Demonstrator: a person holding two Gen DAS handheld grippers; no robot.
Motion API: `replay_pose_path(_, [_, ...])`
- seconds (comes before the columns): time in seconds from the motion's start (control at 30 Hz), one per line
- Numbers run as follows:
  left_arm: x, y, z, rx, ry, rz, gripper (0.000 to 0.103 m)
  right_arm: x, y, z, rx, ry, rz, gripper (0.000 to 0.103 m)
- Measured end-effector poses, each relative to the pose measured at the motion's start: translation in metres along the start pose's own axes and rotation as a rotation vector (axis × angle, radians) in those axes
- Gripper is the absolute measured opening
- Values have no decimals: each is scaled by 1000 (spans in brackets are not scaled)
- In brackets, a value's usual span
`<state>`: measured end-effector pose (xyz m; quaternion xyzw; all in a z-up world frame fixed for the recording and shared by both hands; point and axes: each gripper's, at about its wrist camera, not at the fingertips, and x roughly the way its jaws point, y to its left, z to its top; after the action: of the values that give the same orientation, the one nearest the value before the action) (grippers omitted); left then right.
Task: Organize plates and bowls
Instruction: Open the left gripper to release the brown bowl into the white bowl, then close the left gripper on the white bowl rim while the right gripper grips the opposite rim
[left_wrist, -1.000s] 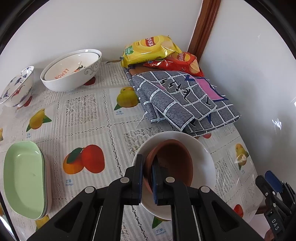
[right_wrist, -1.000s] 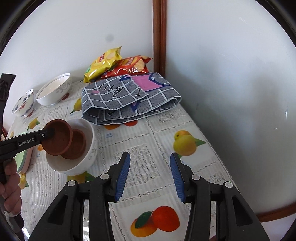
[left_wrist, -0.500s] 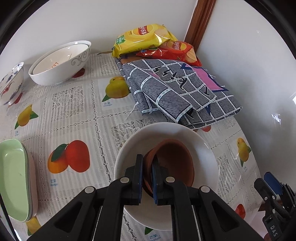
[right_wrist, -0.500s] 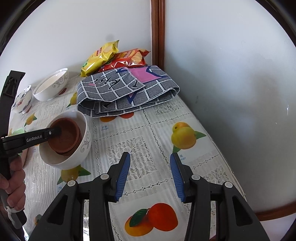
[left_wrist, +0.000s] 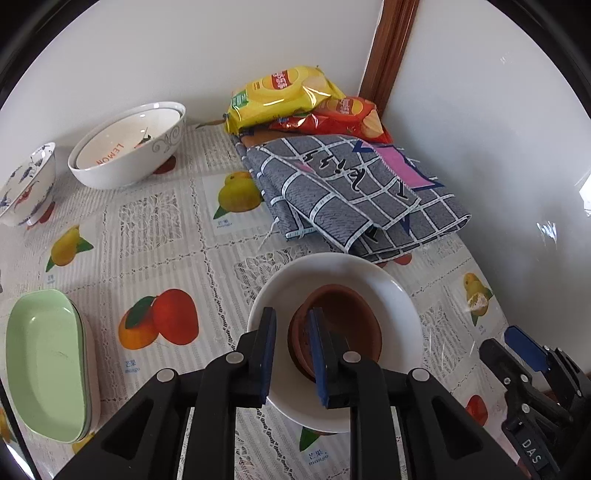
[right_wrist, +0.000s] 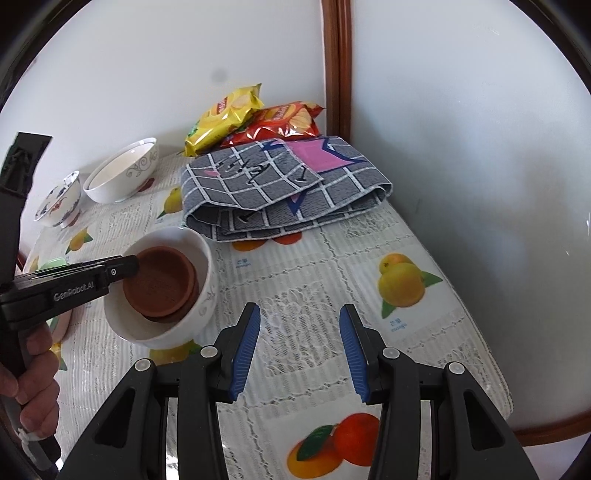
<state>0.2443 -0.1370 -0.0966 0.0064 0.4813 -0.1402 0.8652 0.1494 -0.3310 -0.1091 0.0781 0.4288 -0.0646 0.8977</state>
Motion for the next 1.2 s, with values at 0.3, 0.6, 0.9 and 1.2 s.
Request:
replay_pose_path(0.3, [-6,25,3,-53,22,2,18,13,23,18,16,16,110,44])
replay_pose_path(0.6, [14,33,-3,-66,85,-13,18,46,46,21,-10,99,123,33])
replay_pose_path(0.9, [35,28,-3,-39,126,30,24,68,60,23,-53,161,74,28])
replay_pose_path(1.2, [51,29,-2,-18,153,39,29,81,65,22,-66,186,19,31])
